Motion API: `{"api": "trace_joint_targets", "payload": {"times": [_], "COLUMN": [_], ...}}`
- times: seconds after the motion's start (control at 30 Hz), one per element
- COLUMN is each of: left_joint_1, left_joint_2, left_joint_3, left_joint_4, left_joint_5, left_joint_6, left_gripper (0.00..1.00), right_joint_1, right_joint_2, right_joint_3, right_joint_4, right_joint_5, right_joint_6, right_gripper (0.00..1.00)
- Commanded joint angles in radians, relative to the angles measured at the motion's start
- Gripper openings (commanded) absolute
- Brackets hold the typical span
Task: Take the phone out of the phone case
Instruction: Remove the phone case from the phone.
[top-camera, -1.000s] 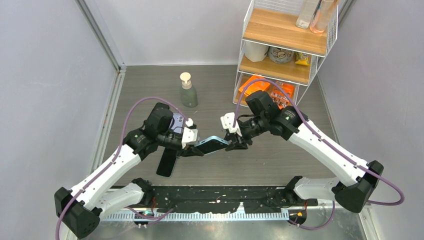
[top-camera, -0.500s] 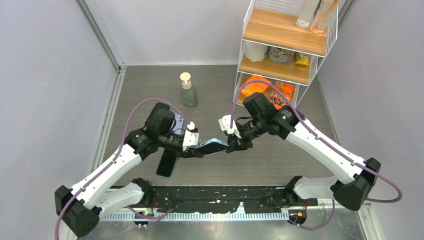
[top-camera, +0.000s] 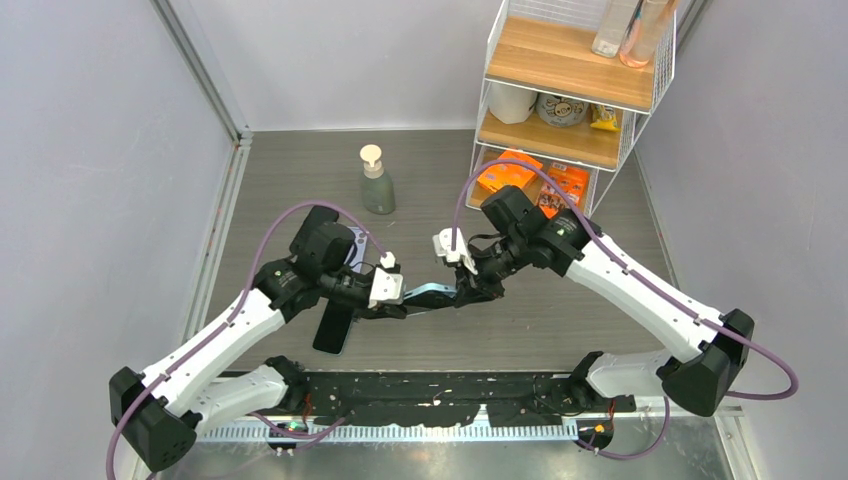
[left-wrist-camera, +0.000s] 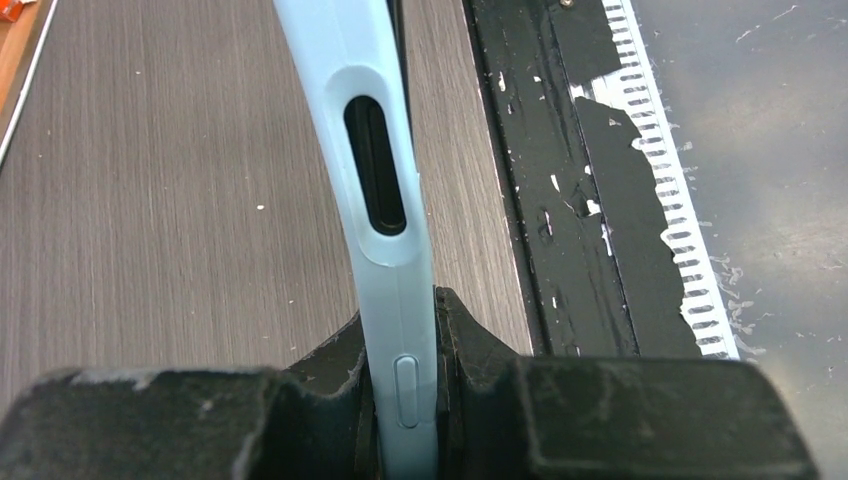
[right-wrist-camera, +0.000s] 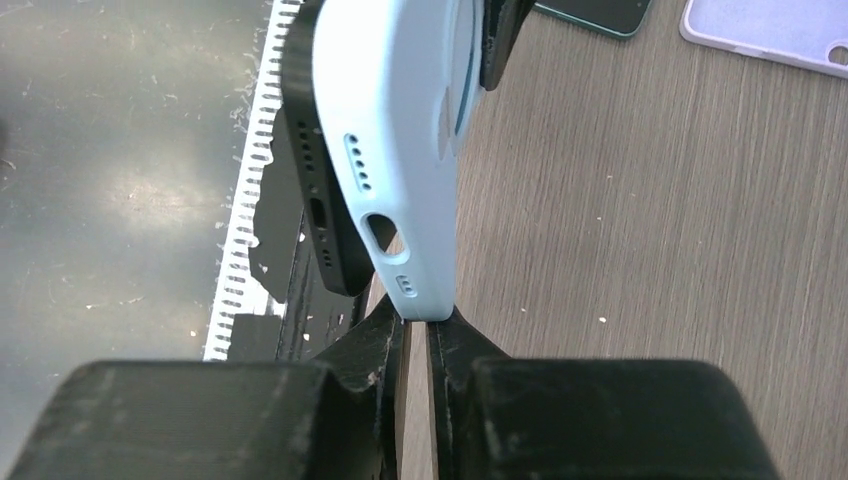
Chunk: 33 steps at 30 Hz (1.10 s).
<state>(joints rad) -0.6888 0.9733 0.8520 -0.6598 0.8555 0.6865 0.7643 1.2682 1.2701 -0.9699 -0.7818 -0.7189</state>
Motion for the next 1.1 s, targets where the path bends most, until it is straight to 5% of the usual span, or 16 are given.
{"api": "trace_joint_targets", "payload": {"times": [0.0, 0.67, 1.07], "left_joint_1": [-0.05, -0.055, 0.064], "left_joint_2": [0.004, -0.034, -0.075], "left_joint_3": [0.022, -0.019, -0.037], "left_joint_4": [-0.013, 0.059, 0.189], "left_joint_5": [0.09, -0.013, -0.017], "left_joint_6": [0.057, 0.026, -0.127], "left_gripper": [0.0, 0.0, 0.0], "right_joint_1": [-0.004, -0.012, -0.019], "right_joint_2": [0.017, 0.098, -0.009], "right_joint_3": [0.07, 0.136, 0.077], "right_joint_4": [0.24, 0.322, 0.194], "right_joint_5": [0.052, 0.187, 0.136], "right_joint_6": [0.088, 0.238, 0.069], "right_gripper": [0.16, 0.18, 0.47]}}
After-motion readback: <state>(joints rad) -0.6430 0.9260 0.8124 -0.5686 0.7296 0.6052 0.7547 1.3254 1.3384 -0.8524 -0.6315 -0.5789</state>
